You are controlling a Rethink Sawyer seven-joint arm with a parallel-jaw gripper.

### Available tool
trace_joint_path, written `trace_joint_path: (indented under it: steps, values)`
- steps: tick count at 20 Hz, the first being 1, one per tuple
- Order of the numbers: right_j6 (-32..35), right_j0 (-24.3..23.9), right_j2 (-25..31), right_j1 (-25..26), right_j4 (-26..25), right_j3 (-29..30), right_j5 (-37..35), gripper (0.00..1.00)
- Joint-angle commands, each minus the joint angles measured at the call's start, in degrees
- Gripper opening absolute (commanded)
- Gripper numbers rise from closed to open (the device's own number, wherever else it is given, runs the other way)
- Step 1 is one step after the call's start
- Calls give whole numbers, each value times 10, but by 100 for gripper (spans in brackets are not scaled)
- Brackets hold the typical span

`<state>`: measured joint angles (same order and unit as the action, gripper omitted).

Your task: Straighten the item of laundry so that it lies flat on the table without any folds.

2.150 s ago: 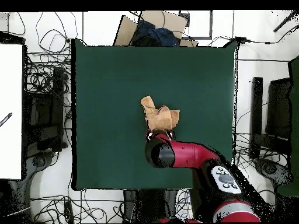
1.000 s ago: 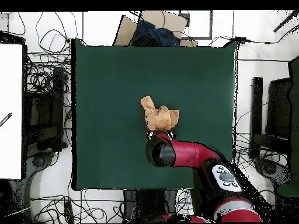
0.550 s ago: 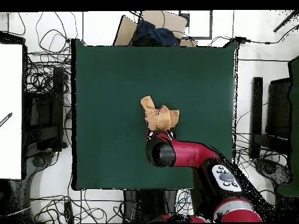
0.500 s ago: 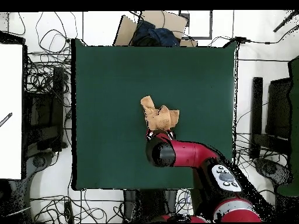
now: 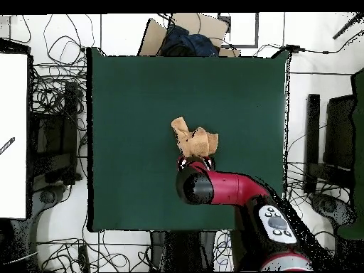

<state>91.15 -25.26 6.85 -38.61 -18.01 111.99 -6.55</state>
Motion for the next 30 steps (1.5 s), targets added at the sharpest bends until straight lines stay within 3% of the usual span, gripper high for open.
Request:
trace_joint_path:
  steps: [1, 13, 23, 30]
  values:
    - [92, 8, 28, -63, 36, 50, -62, 0]
    - [107, 0, 36, -46, 42, 75, -11, 0]
    - [115, 39, 3, -176, 81, 131, -98, 0]
    - [100, 45, 4, -205, 109, 138, -142, 0]
